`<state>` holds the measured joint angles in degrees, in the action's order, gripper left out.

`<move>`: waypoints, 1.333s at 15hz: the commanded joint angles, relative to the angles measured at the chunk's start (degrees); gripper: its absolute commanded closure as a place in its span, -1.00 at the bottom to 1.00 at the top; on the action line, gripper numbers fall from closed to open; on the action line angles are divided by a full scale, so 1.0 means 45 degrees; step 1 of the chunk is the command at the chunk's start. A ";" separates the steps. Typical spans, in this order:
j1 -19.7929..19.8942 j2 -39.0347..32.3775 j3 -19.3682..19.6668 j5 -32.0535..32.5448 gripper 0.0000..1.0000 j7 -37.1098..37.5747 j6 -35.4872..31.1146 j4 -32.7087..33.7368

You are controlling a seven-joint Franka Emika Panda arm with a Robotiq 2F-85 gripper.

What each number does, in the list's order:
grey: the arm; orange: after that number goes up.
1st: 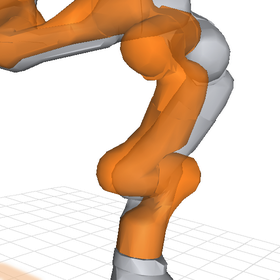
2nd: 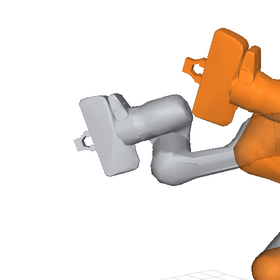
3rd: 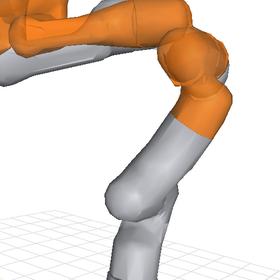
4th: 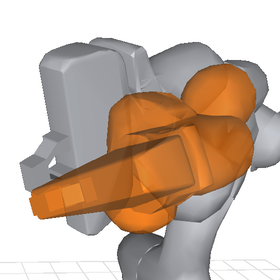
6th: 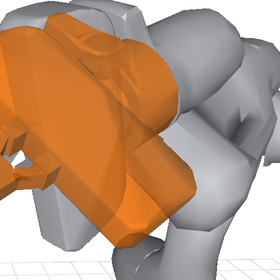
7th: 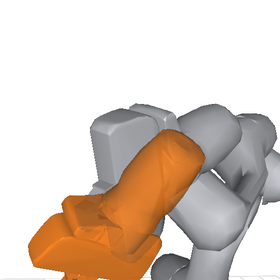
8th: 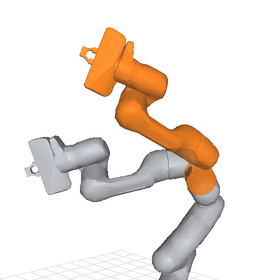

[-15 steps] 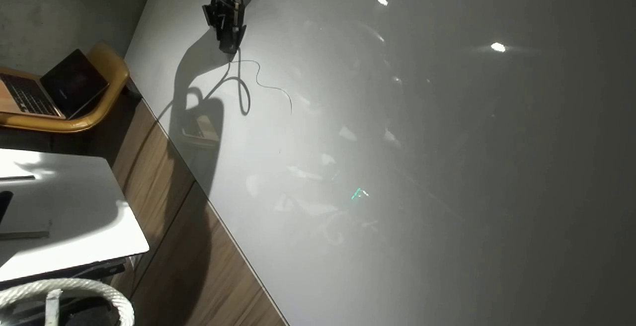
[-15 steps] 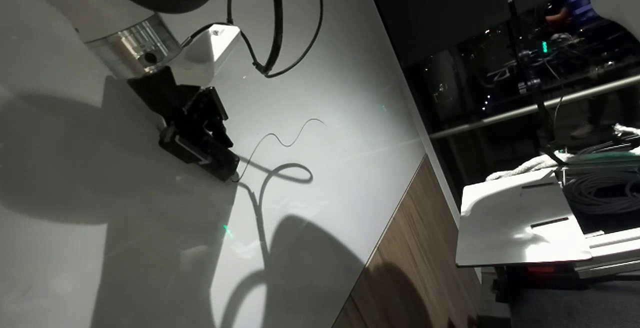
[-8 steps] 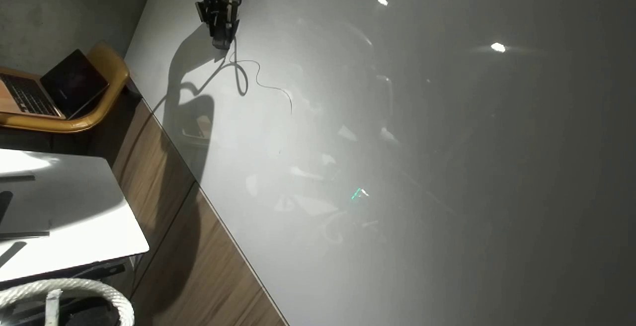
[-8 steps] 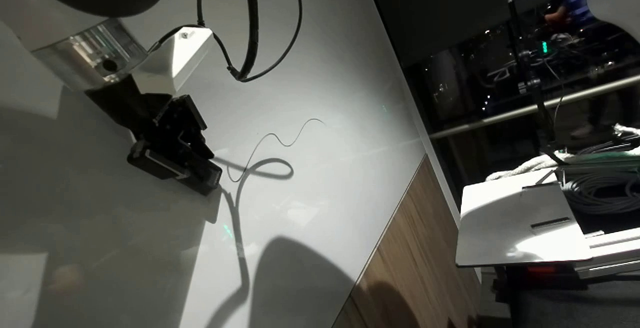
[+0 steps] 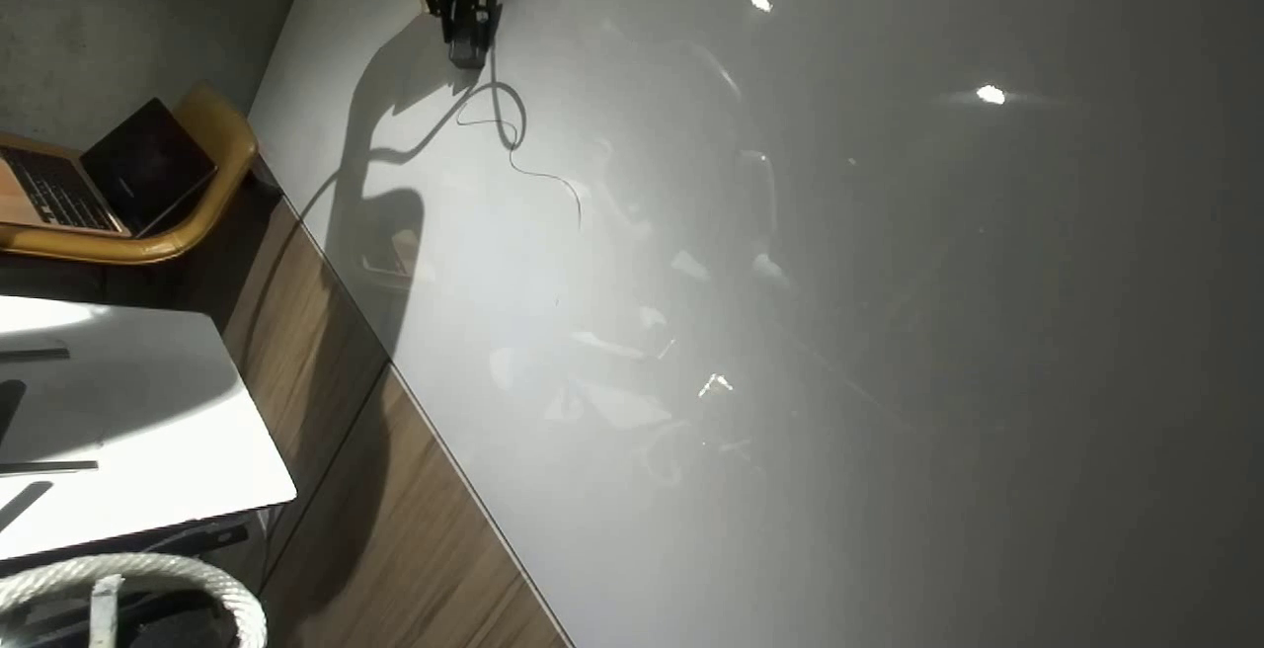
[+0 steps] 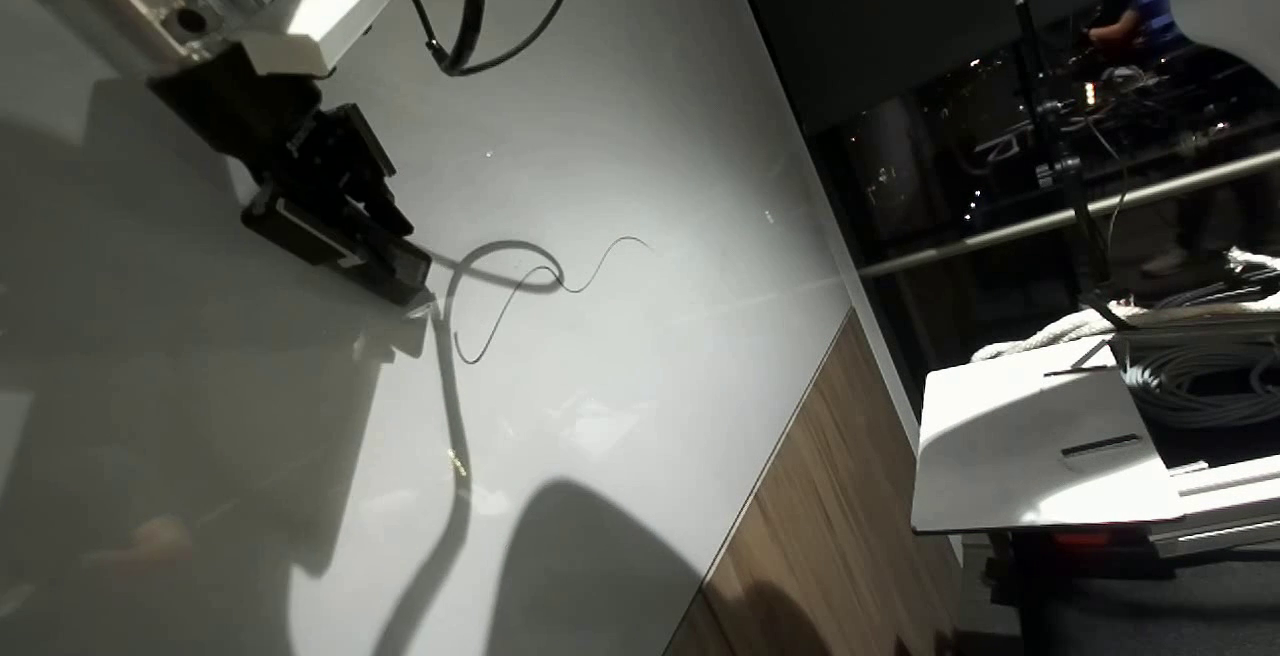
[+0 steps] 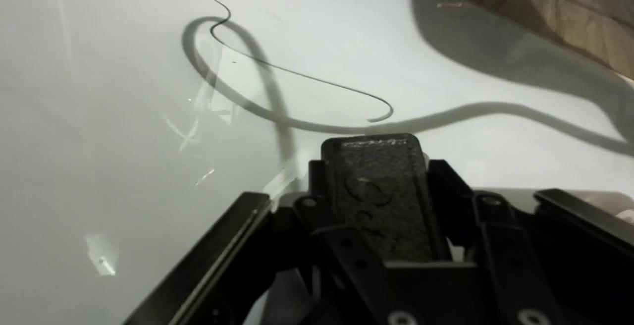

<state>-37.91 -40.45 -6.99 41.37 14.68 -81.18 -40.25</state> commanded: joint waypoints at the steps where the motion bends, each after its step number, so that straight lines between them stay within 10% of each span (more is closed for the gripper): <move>1: 0.0370 -0.0340 0.0590 0.0391 0.43 -0.0921 -0.0231 0.1241; 14: 0.0804 -0.2608 0.0497 -0.0133 0.43 0.0290 -0.1528 0.0156; 20: 0.0397 -0.1009 0.0668 0.1331 0.43 0.0204 -0.2421 -0.2295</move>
<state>-38.81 -48.05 -6.12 41.96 19.29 -83.06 -44.68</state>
